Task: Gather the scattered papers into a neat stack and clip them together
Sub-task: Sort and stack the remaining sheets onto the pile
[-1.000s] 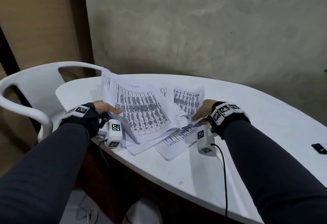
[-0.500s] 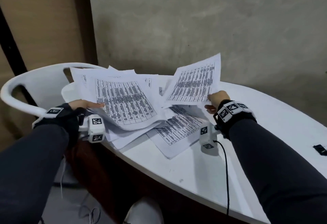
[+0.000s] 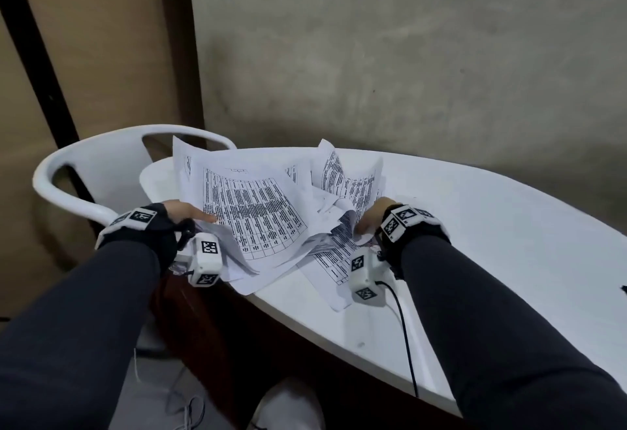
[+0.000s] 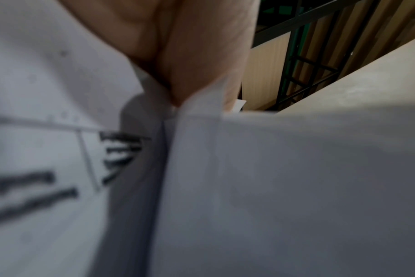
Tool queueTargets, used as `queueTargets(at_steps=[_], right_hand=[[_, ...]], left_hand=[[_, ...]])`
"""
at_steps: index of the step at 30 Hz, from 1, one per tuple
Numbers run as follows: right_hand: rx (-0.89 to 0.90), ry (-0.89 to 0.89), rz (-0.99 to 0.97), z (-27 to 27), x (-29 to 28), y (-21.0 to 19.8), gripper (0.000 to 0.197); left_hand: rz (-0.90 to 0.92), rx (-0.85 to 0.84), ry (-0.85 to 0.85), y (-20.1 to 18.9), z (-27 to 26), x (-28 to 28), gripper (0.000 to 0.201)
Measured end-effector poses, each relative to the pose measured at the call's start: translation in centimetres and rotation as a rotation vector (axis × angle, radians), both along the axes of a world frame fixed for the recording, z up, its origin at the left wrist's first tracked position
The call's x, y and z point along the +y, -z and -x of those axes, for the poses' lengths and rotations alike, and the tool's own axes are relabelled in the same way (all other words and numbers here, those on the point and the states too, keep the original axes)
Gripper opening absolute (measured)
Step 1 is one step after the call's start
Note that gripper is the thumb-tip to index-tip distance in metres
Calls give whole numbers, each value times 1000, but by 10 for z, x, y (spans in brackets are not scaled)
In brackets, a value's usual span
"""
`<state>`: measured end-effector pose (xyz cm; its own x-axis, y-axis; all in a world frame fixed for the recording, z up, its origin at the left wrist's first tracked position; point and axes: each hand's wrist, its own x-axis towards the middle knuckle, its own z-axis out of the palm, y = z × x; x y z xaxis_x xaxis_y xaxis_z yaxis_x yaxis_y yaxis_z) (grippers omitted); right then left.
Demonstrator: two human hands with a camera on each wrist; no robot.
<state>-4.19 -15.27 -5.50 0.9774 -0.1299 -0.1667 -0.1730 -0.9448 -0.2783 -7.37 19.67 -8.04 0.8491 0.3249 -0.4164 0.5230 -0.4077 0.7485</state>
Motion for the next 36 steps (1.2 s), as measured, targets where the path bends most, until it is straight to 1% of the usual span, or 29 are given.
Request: queueTargets(at_steps=[1,3,4,6,7,10,12,14,15,16,17,18,20,22,23,24,25,26,27,28,30,31,32,34,36], right_hand=[[-12,36,6,1,2,1,43],[-58,101,-38,0,5,1,62],[-27,114,-35,5,8,-5,64],[-7,71,-17,13,6,-13,42],[14,49,-14,12,4,-13,40],[27,75,-78,6,1,-15,37],[41,113,-187,-1,-3,-20,36],[29,149,-295,2,-8,-35,40],[-2,159,-287,-1,-15,-39,42],[-24,160,-203,0,-20,-43,42],[-25,125,-51,-2,-25,-45,43],[-22,93,58,-2,-27,-46,44],[19,60,123,-10,-24,-39,43],[61,-30,210,-20,-17,-26,43],[89,-59,206,-26,-13,-17,40],[105,-104,222,-44,-12,-1,37],[131,-127,219,-52,-9,8,39],[141,-139,220,-57,-4,13,43],[146,-118,197,-71,-3,24,43],[151,-115,172,-74,0,25,41],[133,-146,128,-79,2,31,44],[138,-158,100,-60,8,22,46],[108,-133,34,-34,14,11,49],[-39,-71,130,-7,21,2,42],[-120,-59,267,6,24,-1,35]], left_hand=[[27,-13,-7,3,-3,3,55],[29,2,-3,4,-3,4,48],[44,-7,1,4,-3,3,42],[69,-18,25,3,-1,0,24],[87,-18,14,3,-1,-1,19],[119,-14,14,4,0,0,18],[140,-11,23,5,-1,2,24],[149,-5,45,4,-1,3,27],[151,-15,51,4,-1,2,24],[152,-24,58,4,-1,2,21],[151,-22,59,3,-1,2,18],[154,-16,62,3,-2,2,17],[174,-9,60,2,0,1,15],[188,8,52,0,2,-1,17],[196,8,41,0,4,-1,22],[195,15,32,0,4,0,32],[195,26,27,-1,4,1,43],[194,34,29,-2,6,0,48],[188,30,26,-2,6,1,49],[181,31,23,-3,7,0,48],[180,43,25,-4,7,-1,41],[177,43,28,-4,7,-2,34],[173,39,24,-4,6,-2,27],[177,33,21,-1,4,-1,18],[184,33,28,0,4,-1,20]])
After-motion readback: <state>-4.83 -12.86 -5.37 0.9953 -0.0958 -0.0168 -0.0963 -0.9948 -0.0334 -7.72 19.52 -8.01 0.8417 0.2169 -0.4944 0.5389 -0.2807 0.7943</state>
